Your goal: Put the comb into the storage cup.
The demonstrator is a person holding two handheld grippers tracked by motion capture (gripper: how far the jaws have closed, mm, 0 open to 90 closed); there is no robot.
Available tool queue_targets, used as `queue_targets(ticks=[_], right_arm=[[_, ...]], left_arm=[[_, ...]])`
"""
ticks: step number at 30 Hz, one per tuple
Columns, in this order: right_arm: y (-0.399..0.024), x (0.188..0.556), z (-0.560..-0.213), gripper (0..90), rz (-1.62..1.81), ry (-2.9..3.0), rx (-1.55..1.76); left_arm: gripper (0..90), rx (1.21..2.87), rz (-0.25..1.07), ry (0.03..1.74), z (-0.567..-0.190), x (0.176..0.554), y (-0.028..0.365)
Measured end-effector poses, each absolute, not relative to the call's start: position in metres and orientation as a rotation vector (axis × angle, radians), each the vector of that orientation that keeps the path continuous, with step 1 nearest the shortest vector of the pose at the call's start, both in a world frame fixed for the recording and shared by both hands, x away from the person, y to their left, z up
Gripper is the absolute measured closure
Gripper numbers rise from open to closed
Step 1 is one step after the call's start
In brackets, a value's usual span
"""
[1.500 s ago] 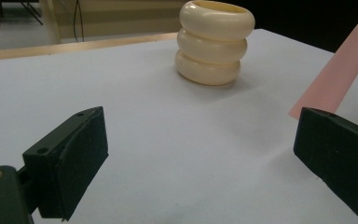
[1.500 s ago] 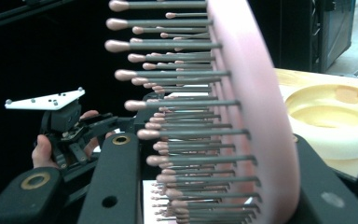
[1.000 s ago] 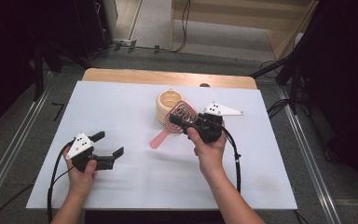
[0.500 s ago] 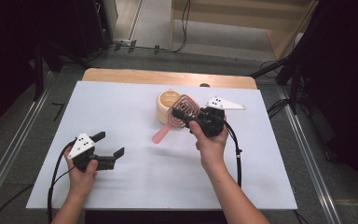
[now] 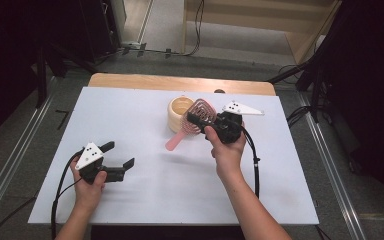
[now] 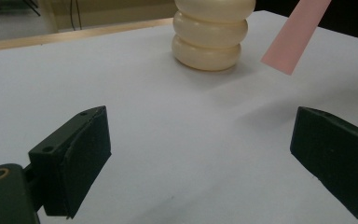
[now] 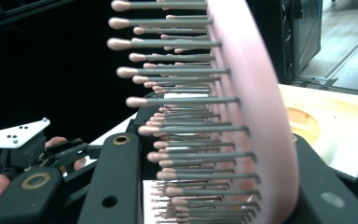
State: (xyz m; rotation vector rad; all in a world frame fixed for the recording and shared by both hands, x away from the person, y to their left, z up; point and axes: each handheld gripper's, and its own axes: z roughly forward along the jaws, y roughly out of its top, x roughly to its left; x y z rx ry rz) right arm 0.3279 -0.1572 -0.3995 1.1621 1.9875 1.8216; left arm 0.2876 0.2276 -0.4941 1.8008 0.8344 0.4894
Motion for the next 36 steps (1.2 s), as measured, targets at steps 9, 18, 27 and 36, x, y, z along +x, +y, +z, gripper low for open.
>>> queue_targets(ticks=[9, 18, 27, 36], right_arm=[[-0.161, 0.337, -0.401, 59.7, 1.790, 1.987, 1.183], [-0.166, 0.348, -0.393, 59.7, 1.772, 1.968, 1.179], [-0.171, 0.359, -0.388, 59.7, 1.756, 1.938, 1.186], [-0.176, 0.368, -0.385, 59.8, 1.745, 1.918, 1.204]], left_arm=[[5.4, 1.802, 0.494, 0.837, -0.494, 0.288, 0.228], [5.4, 1.803, 0.494, 0.837, -0.494, 0.288, 0.228], [5.4, 1.803, 0.494, 0.836, -0.494, 0.288, 0.228], [5.4, 1.805, 0.495, 0.836, -0.494, 0.288, 0.228]])
